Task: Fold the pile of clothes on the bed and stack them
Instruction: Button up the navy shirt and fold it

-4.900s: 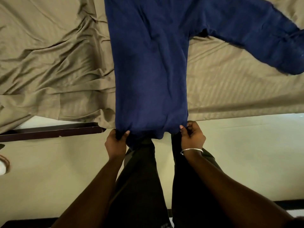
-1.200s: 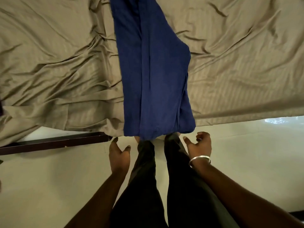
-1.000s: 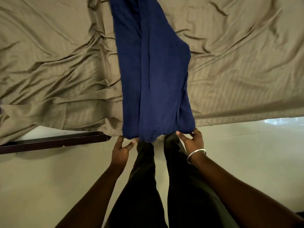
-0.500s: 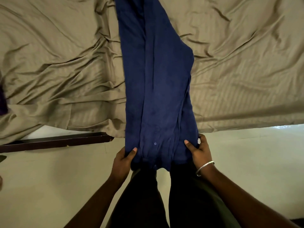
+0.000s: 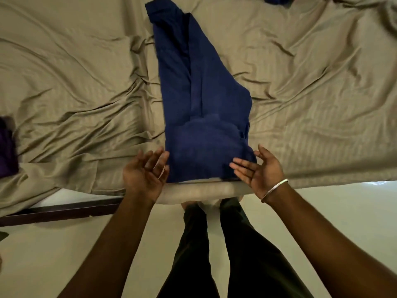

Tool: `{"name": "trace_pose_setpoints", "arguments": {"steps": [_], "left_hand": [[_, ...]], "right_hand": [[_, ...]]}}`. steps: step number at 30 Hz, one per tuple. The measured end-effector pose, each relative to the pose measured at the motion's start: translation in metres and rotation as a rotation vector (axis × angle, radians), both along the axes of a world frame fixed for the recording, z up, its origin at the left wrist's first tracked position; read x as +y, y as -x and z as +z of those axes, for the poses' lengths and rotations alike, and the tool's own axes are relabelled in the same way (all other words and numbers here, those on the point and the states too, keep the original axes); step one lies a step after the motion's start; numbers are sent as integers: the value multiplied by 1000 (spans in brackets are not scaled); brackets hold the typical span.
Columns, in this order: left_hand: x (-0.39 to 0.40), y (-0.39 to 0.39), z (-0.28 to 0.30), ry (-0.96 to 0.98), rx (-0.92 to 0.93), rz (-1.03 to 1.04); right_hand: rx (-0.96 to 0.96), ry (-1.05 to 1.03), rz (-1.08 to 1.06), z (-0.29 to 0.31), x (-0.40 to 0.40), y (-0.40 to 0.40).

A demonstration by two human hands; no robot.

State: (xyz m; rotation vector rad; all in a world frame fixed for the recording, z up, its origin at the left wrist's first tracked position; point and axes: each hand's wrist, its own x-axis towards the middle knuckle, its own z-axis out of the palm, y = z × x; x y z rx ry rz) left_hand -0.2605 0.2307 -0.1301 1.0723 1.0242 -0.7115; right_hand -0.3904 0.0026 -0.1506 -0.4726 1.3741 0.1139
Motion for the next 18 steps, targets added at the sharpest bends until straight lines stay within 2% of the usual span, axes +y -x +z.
{"name": "trace_pose_setpoints", "arguments": {"steps": [3,5,6,9,11,13,18], "left_hand": [[9,22,-23,-416,-100,-361],[15,37,-42,-601,-156,-672],[16,42,-48,-646,-159,-823],[11,41,-65,-696,-132,-1155],[8,34,-82,-705,-120,-1213],[4,24,-94,-678,-139,-1159],[-6,11,-72,-596,-160,-1068]], "right_hand": [[204,465,341,-20,5,3],[357,719,594,-35,8,14],[402,746,677,-44,9,17],[448,659,803,-62,12,13],[475,628,859,-70,11,4],[478,606,845,-75,8,-2],[199,622,690,-57,7,6]]}}
